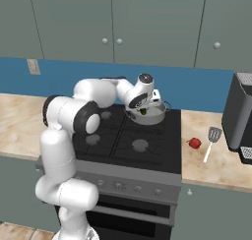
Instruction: Put the cucumber and bell pepper in the pot. Retrieve the spatula and lightly stir the vegetables in the pot.
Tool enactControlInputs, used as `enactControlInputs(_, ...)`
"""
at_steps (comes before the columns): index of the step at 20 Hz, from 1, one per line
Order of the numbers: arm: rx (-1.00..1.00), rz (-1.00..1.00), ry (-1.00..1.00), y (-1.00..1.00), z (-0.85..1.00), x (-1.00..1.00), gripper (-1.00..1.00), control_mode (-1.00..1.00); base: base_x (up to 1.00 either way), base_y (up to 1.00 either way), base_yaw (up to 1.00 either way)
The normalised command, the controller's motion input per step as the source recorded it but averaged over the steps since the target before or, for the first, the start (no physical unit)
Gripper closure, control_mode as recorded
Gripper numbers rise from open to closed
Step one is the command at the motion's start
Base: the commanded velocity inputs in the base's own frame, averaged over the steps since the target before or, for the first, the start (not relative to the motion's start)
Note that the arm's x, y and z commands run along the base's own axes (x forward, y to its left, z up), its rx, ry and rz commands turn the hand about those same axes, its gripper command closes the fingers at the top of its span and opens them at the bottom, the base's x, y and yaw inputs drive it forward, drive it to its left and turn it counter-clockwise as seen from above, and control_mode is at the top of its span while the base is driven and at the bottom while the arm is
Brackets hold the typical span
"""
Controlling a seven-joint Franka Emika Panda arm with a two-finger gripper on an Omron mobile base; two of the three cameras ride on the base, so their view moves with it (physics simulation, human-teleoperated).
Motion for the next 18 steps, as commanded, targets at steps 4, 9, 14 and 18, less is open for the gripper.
enactControlInputs(4, 0.0, -0.01, 0.0, 0.0, -0.16, 0.23, 1.0, -1.0, 0.0, 0.0, 0.0)
enactControlInputs(9, 0.0, -0.01, 0.0, 0.0, -0.1, 0.16, 1.0, -1.0, 0.0, 0.0, 0.0)
enactControlInputs(14, 0.0, -0.02, 0.0, 0.0, 0.0, 0.2, 1.0, -1.0, 0.0, 0.0, 0.0)
enactControlInputs(18, 0.0, -0.01, 0.0, 0.0, -0.07, 0.2, 1.0, -1.0, 0.0, 0.0, 0.0)
